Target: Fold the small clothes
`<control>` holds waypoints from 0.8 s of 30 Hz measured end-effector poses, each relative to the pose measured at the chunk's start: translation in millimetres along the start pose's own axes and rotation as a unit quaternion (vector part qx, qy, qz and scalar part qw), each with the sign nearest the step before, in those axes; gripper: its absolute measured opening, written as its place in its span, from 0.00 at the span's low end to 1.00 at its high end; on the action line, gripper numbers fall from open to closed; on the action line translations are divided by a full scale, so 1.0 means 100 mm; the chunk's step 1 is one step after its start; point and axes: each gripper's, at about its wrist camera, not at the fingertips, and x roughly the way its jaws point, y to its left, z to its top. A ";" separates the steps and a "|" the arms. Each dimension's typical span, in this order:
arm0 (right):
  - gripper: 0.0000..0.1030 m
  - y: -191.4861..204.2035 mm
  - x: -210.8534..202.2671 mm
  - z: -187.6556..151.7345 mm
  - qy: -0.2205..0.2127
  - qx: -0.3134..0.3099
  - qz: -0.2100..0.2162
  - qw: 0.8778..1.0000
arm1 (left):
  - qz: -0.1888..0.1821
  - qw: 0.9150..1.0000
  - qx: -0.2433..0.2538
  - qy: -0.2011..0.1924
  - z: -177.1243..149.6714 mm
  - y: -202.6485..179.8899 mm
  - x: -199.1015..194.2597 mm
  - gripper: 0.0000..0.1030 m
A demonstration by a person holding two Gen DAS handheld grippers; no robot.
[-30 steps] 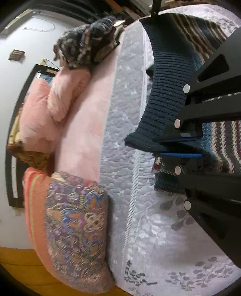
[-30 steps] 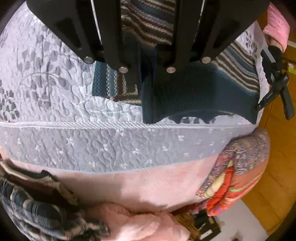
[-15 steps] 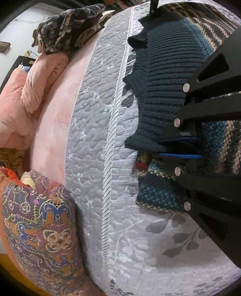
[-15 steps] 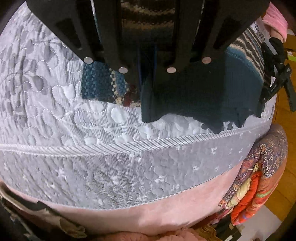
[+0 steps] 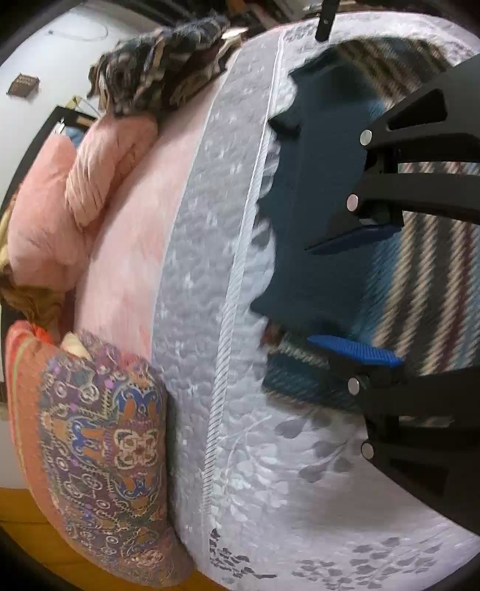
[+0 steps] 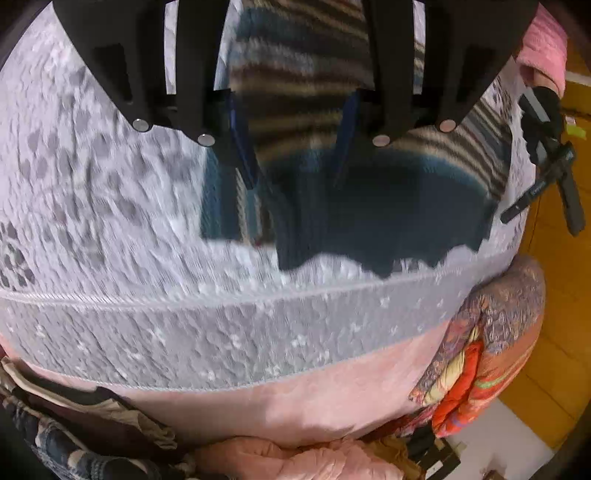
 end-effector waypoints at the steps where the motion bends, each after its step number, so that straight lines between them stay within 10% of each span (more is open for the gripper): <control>1: 0.41 -0.01 -0.01 -0.06 0.006 -0.007 -0.004 1.000 | -0.007 1.000 0.003 0.004 -0.05 -0.07 -0.05 0.45; 24: 0.12 -0.15 -0.16 -0.56 0.013 -0.021 0.026 0.999 | 0.006 0.997 0.083 0.002 -0.79 -0.89 -0.11 0.52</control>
